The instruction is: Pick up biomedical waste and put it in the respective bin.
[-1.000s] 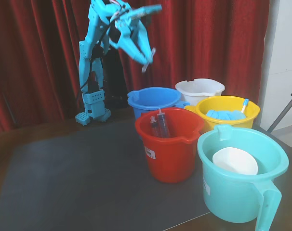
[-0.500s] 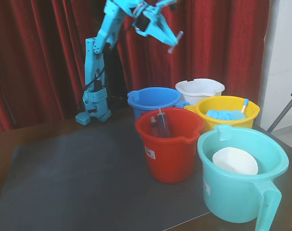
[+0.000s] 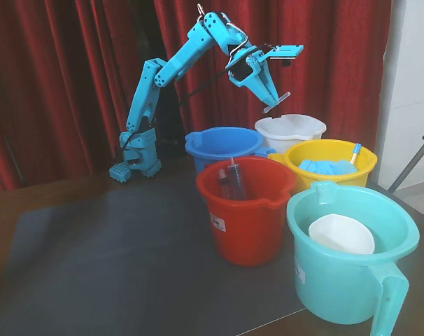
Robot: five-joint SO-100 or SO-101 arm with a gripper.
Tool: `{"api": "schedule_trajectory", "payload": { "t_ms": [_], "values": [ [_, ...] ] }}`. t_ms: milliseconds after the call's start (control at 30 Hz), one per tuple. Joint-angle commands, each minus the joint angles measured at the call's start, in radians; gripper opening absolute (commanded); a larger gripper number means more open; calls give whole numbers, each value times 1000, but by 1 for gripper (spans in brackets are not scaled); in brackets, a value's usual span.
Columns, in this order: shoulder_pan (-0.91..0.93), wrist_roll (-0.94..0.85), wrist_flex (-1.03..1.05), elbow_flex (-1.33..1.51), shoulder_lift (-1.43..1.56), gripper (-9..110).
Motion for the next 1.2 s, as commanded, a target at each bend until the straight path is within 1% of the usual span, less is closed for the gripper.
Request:
{"api": "schedule_trajectory", "payload": {
  "t_ms": [0,167,467,533,600,800,900,967,1000,1067,1167],
  "values": [
    [-5,-6,-44,-12,0,0],
    [-74,51,-101,-12,-2,0],
    [-86,38,-104,-12,-2,1],
    [-86,37,-107,-12,-2,7],
    [-87,38,-109,-12,0,17],
    [-89,31,-69,3,15,18],
    [-77,-80,41,-54,48,17],
    [-67,-186,172,-118,115,13],
    [-26,-270,270,-150,175,9],
    [77,-397,380,-178,252,4],
    [224,-695,387,-97,436,-1]
  ]
}}
